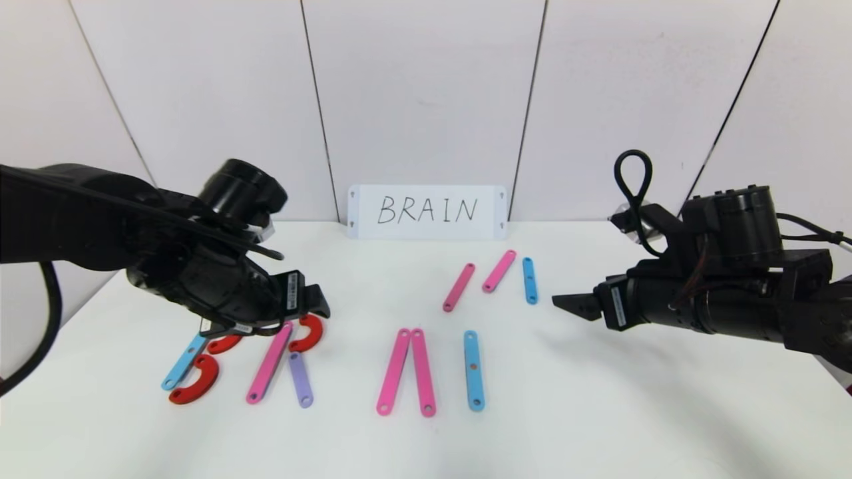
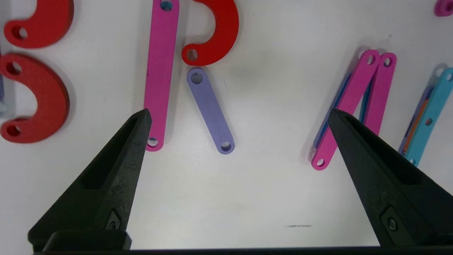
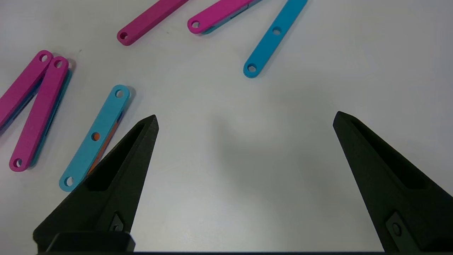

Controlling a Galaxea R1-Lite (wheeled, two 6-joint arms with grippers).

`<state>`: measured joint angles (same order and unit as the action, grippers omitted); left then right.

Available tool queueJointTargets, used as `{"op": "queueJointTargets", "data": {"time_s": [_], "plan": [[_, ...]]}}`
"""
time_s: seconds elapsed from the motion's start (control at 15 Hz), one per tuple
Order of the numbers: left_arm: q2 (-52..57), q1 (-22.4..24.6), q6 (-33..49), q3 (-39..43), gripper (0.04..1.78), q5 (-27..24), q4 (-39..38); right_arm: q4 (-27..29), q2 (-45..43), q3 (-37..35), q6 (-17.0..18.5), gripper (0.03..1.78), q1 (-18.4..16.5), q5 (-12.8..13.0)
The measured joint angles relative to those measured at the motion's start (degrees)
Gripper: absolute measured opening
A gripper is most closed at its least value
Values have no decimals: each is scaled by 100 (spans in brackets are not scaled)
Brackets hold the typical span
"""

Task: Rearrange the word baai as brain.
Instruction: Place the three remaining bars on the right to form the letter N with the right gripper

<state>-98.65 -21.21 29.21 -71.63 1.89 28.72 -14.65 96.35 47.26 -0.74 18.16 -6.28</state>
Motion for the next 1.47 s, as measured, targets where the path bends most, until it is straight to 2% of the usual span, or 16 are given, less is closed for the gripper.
{"op": "queueJointTargets", "data": {"time_s": [0.13, 0.27, 0.4, 0.53, 0.73, 1.13, 1.27, 1.47], "plan": [[265, 460, -892, -108, 174, -585, -107, 55, -24, 98, 0, 173, 66, 30], [383, 781, -1412, -361, 174, -889, -122, 289, -40, 290, -18, 173, 55, 102], [416, 991, -1642, -670, 174, -957, -100, 521, -46, 540, -51, 173, -41, 122], [429, 1078, -1899, -937, 174, -963, -94, 507, -46, 703, -306, 173, -166, 105], [429, 1185, -2280, -1147, 174, -965, -128, 479, -7, 981, -388, 173, -284, 68], [243, 1590, -2492, -1353, 174, -957, -150, 639, 345, 1833, -308, 173, -98, 322], [124, 1782, -2792, -1429, 174, -963, -223, 866, 546, 2122, -236, 173, 55, 579], [-9, 1891, -2836, -1549, 174, -980, -224, 1148, 1040, 2694, 204, 173, 333, 1134]]}}
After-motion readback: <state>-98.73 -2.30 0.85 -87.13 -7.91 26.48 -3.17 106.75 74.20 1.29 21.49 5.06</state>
